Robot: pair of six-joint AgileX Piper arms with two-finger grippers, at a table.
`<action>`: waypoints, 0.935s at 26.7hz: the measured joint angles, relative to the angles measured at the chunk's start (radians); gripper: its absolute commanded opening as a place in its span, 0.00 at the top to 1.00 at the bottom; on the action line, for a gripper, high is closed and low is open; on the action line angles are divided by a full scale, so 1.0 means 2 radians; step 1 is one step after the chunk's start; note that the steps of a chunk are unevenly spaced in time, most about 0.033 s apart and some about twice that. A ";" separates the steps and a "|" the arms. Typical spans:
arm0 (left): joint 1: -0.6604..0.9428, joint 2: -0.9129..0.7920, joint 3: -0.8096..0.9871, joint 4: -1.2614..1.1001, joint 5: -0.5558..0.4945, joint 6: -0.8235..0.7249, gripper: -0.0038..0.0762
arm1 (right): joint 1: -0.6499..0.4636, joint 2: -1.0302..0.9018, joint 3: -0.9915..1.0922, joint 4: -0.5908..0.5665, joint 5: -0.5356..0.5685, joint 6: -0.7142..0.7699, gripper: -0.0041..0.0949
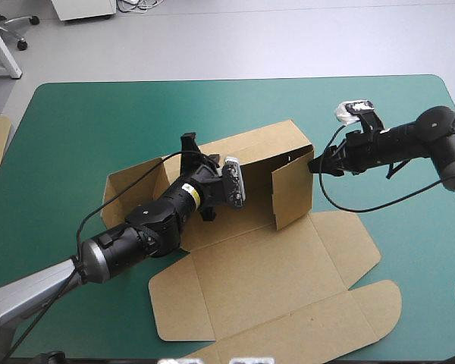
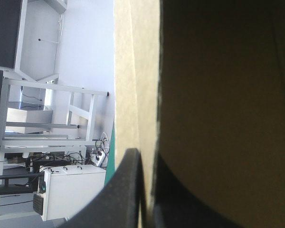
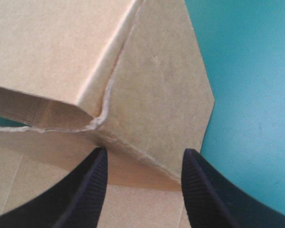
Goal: Fold the box
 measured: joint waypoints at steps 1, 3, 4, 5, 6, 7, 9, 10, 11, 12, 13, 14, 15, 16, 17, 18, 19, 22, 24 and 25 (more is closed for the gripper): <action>0.000 0.000 0.000 0.000 0.000 0.000 0.97 | 0.005 0.000 0.005 0.000 0.000 -0.001 0.47; 0.000 0.000 0.000 0.000 0.000 0.000 0.97 | 0.012 -0.001 0.019 0.000 -0.002 -0.006 0.47; 0.000 0.000 0.000 0.000 0.000 0.000 0.97 | 0.014 -0.002 0.031 0.000 -0.010 -0.010 0.47; 0.000 0.000 0.000 0.000 0.000 0.000 0.97 | 0.014 -0.005 0.040 0.000 -0.020 -0.014 0.47; 0.000 0.000 0.000 0.000 0.000 0.000 0.97 | 0.014 -0.008 0.050 0.002 -0.029 -0.022 0.47; 0.000 0.000 0.000 0.000 0.000 0.000 0.97 | 0.014 -0.010 0.055 0.005 -0.034 -0.029 0.47; 0.000 0.000 0.000 0.000 -0.001 0.000 0.97 | 0.015 -0.016 0.069 0.020 -0.045 -0.047 0.47; 0.000 0.000 0.000 0.000 -0.001 -0.001 0.97 | 0.016 -0.019 0.077 0.027 -0.050 -0.054 0.47; 0.000 0.000 0.000 0.000 -0.001 -0.001 0.97 | 0.017 -0.023 0.086 0.032 -0.060 -0.064 0.47; 0.000 0.000 0.000 0.000 -0.001 -0.001 0.97 | 0.018 -0.026 0.094 0.035 -0.067 -0.070 0.47; 0.000 0.000 0.000 0.000 -0.001 -0.001 0.97 | 0.018 -0.029 0.101 0.038 -0.074 -0.075 0.47; 0.000 0.000 0.000 0.000 -0.001 -0.001 0.97 | 0.018 -0.033 0.111 0.042 -0.087 -0.084 0.47; 0.000 0.000 0.000 0.000 -0.001 -0.001 0.97 | 0.018 -0.037 0.118 0.045 -0.094 -0.090 0.47; 0.000 0.000 0.000 0.000 -0.001 -0.002 0.97 | 0.018 -0.040 0.124 0.049 -0.103 -0.099 0.47; 0.000 0.000 0.000 0.000 -0.001 -0.003 0.97 | 0.018 -0.044 0.132 0.055 -0.109 -0.109 0.47; 0.000 0.000 0.000 0.000 -0.001 -0.004 0.97 | 0.019 -0.049 0.138 0.062 -0.115 -0.118 0.47; 0.000 0.000 0.000 0.000 -0.001 -0.005 0.97 | 0.021 -0.053 0.145 0.066 -0.122 -0.123 0.47; 0.000 0.000 0.000 0.000 -0.001 -0.007 0.97 | 0.034 -0.071 0.167 0.071 -0.155 -0.139 0.47; 0.000 0.000 0.000 0.000 -0.002 -0.008 0.97 | 0.046 -0.083 0.180 0.072 -0.177 -0.146 0.47; 0.000 0.000 0.000 0.000 -0.002 -0.008 0.97 | 0.052 -0.088 0.186 0.072 -0.187 -0.149 0.47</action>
